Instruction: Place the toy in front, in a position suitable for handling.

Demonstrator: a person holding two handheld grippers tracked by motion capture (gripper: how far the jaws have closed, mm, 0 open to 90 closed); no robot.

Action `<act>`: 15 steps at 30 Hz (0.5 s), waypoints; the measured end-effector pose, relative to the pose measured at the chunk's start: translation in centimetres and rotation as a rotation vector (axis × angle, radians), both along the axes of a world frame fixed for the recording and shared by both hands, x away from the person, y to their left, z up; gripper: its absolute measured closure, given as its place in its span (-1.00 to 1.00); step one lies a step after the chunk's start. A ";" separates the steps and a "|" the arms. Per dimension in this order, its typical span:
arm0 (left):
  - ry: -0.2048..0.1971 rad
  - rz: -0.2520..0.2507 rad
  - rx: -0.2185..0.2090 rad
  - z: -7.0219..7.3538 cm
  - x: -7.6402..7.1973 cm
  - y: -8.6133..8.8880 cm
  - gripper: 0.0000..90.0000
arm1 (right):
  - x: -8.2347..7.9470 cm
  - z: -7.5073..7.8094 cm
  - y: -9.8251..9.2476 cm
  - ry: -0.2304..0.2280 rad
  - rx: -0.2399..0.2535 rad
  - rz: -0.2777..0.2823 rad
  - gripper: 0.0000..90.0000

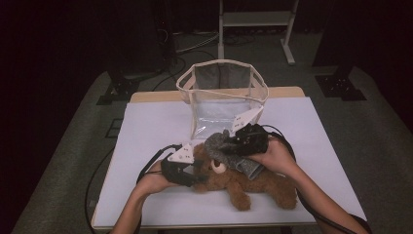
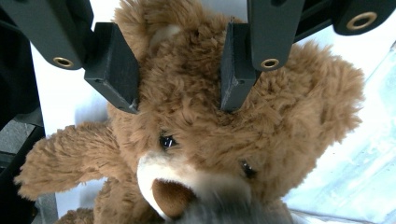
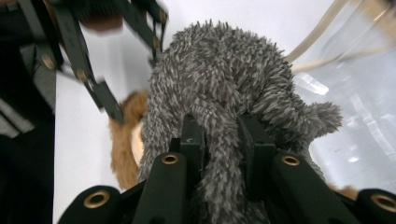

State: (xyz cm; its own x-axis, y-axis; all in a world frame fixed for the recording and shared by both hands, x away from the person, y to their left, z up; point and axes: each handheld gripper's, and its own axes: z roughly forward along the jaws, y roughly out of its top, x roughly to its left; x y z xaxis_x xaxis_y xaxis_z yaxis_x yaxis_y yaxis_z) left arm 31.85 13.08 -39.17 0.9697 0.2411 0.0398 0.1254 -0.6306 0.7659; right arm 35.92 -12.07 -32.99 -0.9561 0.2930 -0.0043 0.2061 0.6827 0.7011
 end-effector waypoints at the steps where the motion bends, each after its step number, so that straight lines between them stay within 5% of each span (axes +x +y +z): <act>1: -0.009 0.021 -0.014 0.2 0.1 0.3 0.07 | 0.1 -0.6 0.1 0.017 -0.011 -0.001 0.63; 5: -0.032 0.040 -0.077 0.5 0.3 0.6 0.02 | 0.0 -1.8 -1.1 0.087 0.013 0.001 0.63; 9: -0.036 0.012 -0.047 0.0 0.1 -0.2 0.07 | -0.2 -1.7 -1.9 0.106 0.001 -0.006 0.63; 15: -0.062 -0.025 0.017 -0.2 -0.3 -0.8 0.09 | 0.5 -0.7 0.3 0.075 -0.015 0.027 0.63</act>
State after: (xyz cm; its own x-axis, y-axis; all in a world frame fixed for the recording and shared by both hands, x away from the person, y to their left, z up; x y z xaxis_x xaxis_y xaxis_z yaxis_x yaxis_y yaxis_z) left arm 31.53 12.24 -39.36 0.9708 0.2161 0.1042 0.0621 -0.6458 0.7610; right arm 36.37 -11.77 -33.65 -0.9615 0.2674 0.0636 0.2389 0.6989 0.6741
